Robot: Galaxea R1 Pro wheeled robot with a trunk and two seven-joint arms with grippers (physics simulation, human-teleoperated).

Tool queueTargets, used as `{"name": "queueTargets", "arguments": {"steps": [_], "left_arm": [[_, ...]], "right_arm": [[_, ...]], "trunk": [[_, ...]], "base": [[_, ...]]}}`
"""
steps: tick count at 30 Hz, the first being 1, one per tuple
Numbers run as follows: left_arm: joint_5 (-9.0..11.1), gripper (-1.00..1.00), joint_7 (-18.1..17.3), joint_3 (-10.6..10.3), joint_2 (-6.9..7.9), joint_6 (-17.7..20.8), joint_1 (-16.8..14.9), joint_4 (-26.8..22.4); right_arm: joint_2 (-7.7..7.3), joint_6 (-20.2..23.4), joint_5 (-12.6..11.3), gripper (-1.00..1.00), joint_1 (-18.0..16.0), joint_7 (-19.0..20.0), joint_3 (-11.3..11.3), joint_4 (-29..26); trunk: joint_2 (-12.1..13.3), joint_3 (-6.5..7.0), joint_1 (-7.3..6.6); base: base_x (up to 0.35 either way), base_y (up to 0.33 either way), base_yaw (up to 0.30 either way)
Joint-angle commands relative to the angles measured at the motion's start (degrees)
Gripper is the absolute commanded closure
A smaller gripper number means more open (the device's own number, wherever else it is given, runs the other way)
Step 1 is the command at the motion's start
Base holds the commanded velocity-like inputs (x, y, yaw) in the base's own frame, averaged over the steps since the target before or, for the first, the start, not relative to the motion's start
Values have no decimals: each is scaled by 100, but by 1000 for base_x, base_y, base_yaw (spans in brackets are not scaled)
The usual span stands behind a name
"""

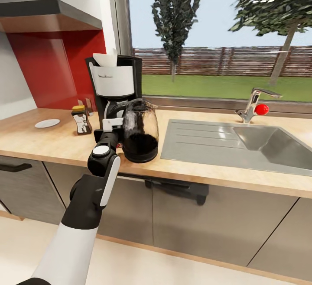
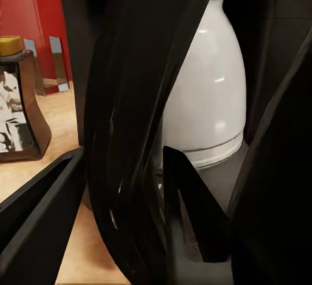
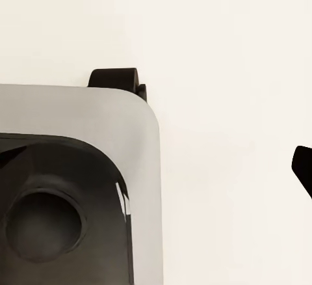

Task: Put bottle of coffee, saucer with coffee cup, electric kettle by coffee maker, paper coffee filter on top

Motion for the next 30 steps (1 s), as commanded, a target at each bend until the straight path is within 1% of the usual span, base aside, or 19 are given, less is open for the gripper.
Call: {"name": "queueTargets", "arguments": {"steps": [1, 16, 21, 30], "left_arm": [[15, 100, 23, -7, 0, 39, -4, -1], [15, 100, 26, -7, 0, 44, -4, 7], [18, 100, 24, -13, 0, 42, -4, 8], [15, 100, 25, -15, 0, 44, -4, 8]], "right_arm": [[-2, -19, -42, -100, -3, 26, 12, 6], [-2, -19, -42, -100, -3, 26, 12, 6], [-2, -19, -42, -100, -3, 26, 12, 6], [-2, -19, -42, -100, -3, 26, 12, 5]], "trunk": [[-2, -6, 0], [-2, -6, 0], [-2, -6, 0], [-2, -6, 0]], "base": [[0, 0, 0], [-1, 0, 0], [-129, 0, 0], [-15, 0, 0]]}}
